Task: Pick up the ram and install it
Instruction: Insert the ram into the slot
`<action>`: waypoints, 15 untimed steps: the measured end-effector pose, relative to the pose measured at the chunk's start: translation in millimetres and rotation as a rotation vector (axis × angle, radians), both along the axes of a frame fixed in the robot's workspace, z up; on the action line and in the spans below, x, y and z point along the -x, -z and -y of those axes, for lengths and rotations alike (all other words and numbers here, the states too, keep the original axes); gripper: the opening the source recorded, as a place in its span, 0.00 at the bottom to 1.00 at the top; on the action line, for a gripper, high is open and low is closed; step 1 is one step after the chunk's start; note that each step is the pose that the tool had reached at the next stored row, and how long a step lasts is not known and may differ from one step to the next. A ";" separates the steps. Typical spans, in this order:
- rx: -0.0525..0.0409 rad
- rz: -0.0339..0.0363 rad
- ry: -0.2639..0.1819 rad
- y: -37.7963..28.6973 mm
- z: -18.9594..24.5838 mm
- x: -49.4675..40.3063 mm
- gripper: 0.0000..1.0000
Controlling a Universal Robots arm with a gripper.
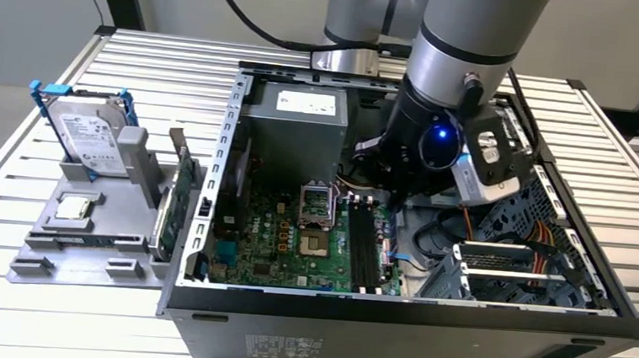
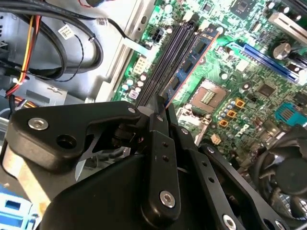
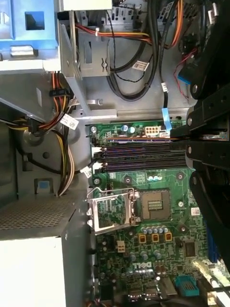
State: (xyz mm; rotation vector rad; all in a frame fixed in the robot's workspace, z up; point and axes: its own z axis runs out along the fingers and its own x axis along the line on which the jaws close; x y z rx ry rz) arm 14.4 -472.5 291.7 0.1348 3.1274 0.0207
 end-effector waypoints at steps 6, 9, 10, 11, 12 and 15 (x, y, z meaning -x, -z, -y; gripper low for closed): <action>0.0000 -0.0001 0.000 11.0 -3.9 -2.5 0.00; -0.0001 0.0000 0.000 16.4 -5.1 -6.4 0.00; 0.0000 0.0000 -0.001 18.2 -5.1 -6.8 0.00; 0.0000 0.0000 -0.003 20.0 -5.2 -6.9 0.00; 0.0000 0.0000 -0.008 21.8 -5.2 -6.9 0.00; 0.0001 0.0000 -0.035 27.2 -5.2 -7.0 0.00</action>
